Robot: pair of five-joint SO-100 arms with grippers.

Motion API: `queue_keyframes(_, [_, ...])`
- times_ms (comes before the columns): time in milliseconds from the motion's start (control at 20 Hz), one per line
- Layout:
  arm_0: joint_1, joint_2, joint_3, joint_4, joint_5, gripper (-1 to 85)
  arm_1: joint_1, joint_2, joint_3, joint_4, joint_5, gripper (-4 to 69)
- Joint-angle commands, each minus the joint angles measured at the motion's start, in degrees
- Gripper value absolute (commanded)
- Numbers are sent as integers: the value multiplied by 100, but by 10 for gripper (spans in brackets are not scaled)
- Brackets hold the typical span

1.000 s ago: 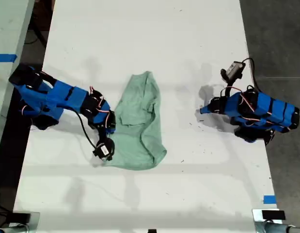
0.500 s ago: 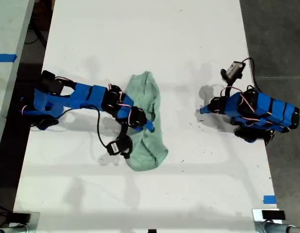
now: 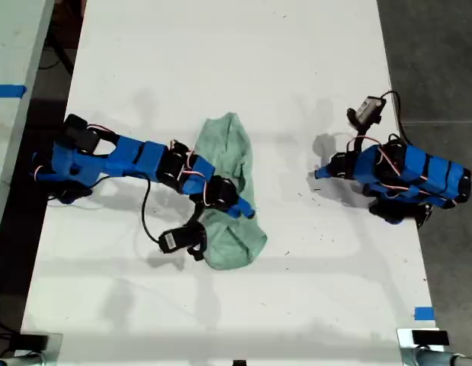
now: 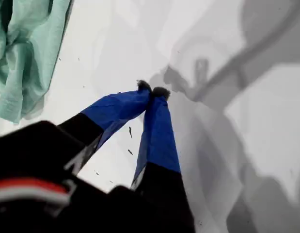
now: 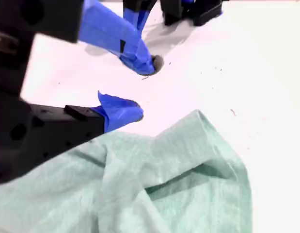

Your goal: Fold t shirt

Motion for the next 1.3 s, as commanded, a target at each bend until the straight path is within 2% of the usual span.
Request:
queue_keyframes(0, [53,457,-369,-123,18,98,0,62,246,35,-88,13])
queue_keyframes(150, [18,589,-352,-70,53,81,0,62,246,35,-88,13])
queue_keyframes(200, [53,888,-290,9,123,2,0,62,246,35,-88,13])
queue_keyframes(250, [70,1318,-176,176,141,-3,0,62,246,35,-88,13])
queue_keyframes(400, [-114,2769,70,1389,123,-3,-9,62,246,35,-97,13])
queue_keyframes(500, [-571,3823,598,2347,97,-3,-18,62,246,35,-105,13])
queue_keyframes(550, [-888,4474,1336,2540,158,-3,-18,62,246,35,-105,13])
queue_keyframes(700, [-2399,6970,4720,2435,220,-3,-26,62,246,35,-105,13])
queue_keyframes(850, [-3560,9773,7638,1705,791,-3,-26,62,246,35,-105,13])
queue_keyframes(1000, [-3357,11742,10204,958,738,-3,9,62,246,35,-114,13])
queue_keyframes(1100, [-3182,13482,11654,940,817,-3,0,62,246,35,-88,13])
queue_keyframes(1250, [-3208,13456,12771,220,1020,-3,0,62,246,44,-62,13])
